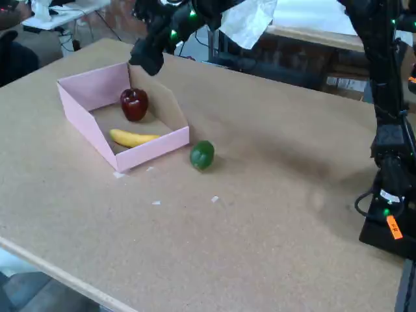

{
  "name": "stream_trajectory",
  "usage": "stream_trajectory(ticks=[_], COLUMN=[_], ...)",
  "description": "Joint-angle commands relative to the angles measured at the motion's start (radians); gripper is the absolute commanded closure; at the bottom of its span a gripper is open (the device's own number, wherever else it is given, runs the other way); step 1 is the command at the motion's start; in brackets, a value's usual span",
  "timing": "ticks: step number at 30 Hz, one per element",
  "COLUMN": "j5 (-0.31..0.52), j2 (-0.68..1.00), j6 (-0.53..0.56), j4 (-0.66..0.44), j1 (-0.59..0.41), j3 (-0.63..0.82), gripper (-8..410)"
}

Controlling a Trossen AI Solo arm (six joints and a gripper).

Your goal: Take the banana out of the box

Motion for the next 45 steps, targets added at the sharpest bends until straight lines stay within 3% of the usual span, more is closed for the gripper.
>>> stream_trajectory(ticks=[1, 18, 31, 45], j5=[-0.010, -0.028, -0.010, -0.012], j2=[0.010, 0.111, 0.254, 0.302], j6=[-0.012, -0.014, 0.016, 0.036], j4=[-0.059, -0.068, 0.024, 0.077], j1=[0.007, 0.028, 0.025, 0.021], j3=[0.002, 0.002, 0.016, 0.023], gripper=[134, 134, 134, 134])
